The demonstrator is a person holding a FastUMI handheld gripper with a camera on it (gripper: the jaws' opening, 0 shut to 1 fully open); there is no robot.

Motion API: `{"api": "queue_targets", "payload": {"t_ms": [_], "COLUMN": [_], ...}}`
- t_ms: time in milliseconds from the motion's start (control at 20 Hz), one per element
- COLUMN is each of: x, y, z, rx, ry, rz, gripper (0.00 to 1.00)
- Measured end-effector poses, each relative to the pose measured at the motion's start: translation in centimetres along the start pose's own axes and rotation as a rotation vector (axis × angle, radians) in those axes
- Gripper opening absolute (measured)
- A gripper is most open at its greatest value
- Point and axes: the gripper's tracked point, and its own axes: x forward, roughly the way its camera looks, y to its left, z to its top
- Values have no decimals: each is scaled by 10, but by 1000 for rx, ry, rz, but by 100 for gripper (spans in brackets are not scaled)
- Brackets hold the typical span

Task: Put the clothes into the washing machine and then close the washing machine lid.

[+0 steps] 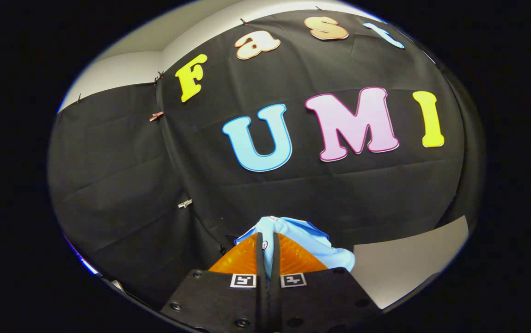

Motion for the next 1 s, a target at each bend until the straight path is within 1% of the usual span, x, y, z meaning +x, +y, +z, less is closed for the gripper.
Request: {"api": "queue_targets", "payload": {"t_ms": [150,300,400,500,650,1000], "x": [17,33,46,59,79,124], "y": [29,46,53,56,54,28], "z": [-18,-38,-60,-85,-122,-203], "rx": [16,12,10,-2,14,17], "ry": [28,46,72,106,151,214], "rz": [33,33,28,11,-13,-123], "gripper": [5,5,5,5,5,5]}}
